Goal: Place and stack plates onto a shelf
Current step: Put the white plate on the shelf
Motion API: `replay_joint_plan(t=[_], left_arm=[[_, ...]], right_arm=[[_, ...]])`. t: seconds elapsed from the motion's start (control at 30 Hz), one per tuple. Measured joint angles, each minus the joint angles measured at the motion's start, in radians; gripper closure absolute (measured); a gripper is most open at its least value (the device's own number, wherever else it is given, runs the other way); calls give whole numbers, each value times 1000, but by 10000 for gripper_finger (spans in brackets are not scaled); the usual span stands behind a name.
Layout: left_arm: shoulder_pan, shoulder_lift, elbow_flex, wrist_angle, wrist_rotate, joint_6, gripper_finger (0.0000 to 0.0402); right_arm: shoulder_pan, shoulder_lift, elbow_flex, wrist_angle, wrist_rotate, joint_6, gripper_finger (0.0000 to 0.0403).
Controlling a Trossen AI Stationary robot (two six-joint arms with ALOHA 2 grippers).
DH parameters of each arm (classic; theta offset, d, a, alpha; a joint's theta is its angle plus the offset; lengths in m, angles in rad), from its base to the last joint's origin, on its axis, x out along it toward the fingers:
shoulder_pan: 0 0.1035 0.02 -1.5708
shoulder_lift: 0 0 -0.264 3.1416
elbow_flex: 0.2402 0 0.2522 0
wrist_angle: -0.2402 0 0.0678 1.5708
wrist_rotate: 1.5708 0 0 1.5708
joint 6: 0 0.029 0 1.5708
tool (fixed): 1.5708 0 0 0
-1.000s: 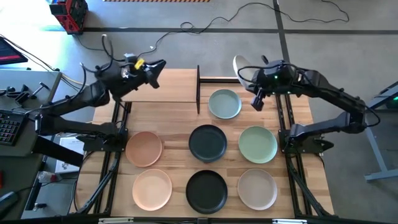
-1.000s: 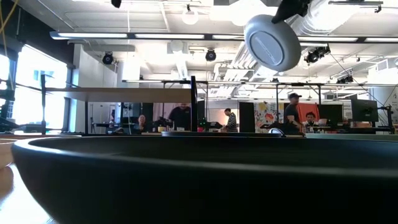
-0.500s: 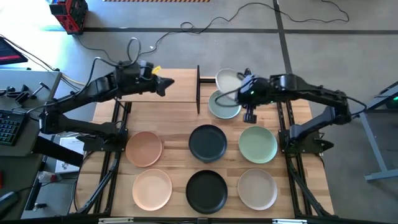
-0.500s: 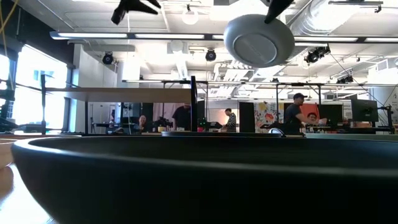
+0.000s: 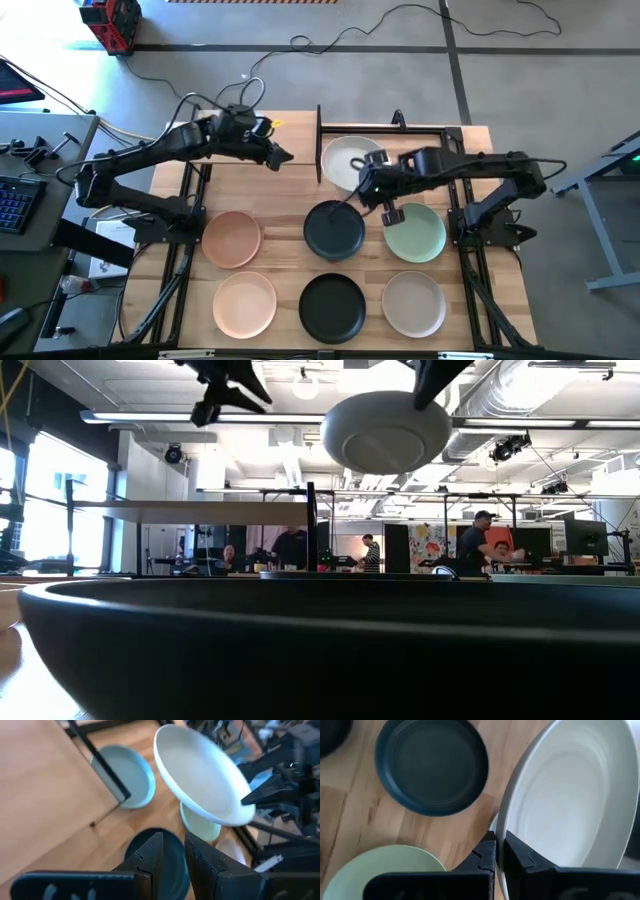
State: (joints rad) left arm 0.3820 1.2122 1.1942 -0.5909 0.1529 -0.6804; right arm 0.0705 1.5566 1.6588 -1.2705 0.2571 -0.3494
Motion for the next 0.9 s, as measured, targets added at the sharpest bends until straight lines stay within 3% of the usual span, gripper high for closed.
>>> replay_joint_plan(t=[0.5,0.9], left_arm=[[-6,120,1,-8,79,-34,330],[-26,184,1,80,106,-42,330]], right_arm=[[94,55,0,11,2,-163,403],[94,55,0,22,2,-175,403]])
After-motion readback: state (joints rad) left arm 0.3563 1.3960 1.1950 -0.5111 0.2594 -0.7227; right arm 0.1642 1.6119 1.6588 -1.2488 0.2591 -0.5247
